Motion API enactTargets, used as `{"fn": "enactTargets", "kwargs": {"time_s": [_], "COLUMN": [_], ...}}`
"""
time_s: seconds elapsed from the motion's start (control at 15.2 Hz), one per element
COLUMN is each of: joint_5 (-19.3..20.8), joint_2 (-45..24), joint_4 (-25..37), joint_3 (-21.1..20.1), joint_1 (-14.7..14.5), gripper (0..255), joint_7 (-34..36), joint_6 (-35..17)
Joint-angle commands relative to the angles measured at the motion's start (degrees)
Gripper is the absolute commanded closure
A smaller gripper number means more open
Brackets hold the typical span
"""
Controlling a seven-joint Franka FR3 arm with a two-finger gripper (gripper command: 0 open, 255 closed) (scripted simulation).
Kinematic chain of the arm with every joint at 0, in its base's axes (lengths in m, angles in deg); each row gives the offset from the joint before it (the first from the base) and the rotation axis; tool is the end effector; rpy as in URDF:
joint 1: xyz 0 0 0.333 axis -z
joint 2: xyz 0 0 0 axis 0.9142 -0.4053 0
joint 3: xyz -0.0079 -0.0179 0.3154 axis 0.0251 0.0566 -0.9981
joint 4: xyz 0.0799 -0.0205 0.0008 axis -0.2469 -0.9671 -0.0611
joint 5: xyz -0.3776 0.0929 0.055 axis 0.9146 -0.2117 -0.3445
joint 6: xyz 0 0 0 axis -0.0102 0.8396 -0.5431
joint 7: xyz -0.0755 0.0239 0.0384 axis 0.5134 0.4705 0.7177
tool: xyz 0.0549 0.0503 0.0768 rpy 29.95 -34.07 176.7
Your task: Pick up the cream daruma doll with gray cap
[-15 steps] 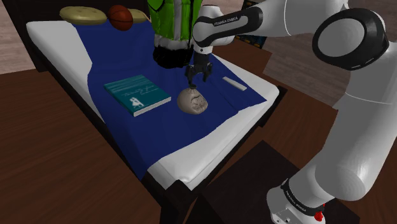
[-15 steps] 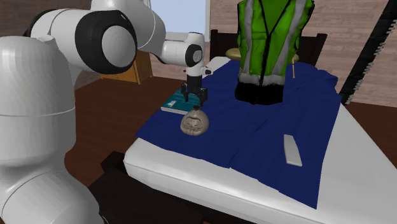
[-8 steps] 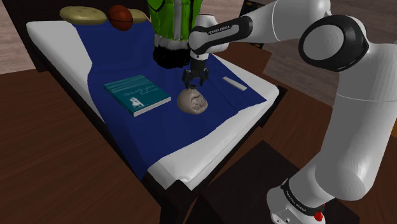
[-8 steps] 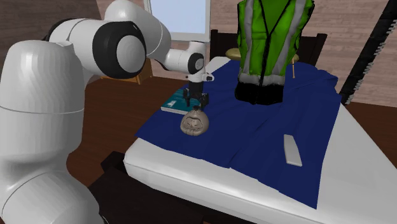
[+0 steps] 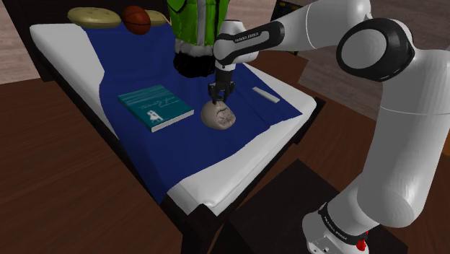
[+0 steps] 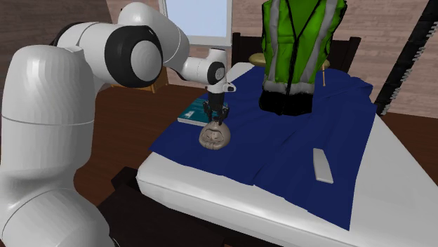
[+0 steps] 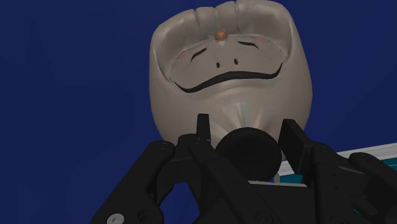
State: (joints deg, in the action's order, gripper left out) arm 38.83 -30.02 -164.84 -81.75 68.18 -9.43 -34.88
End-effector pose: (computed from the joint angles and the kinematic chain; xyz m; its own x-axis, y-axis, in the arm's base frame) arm 0.6636 -0.0104 0.3318 0.9910 -0.1109 -0.0751 -0.1117 -0.9937 -0.0069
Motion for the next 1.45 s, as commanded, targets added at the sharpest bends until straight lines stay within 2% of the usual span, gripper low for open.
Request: {"fn": "enactTargets", "kwargs": {"time_s": [0.0, 0.26, 1.25, 1.39], "joint_5": [0.00, 0.00, -0.06, -0.06], "joint_2": [-0.04, -0.01, 3.97, 4.01], "joint_4": [-0.02, -0.13, 5.70, 5.77], "joint_3": [0.01, 0.00, -0.04, -0.04], "joint_1": [0.01, -0.01, 0.01, 0.01], "gripper": [255, 255, 255, 255], "joint_7": [0.01, 0.04, 0.10, 0.10], "joint_6": [-0.01, -0.09, 9.73, 9.83]}}
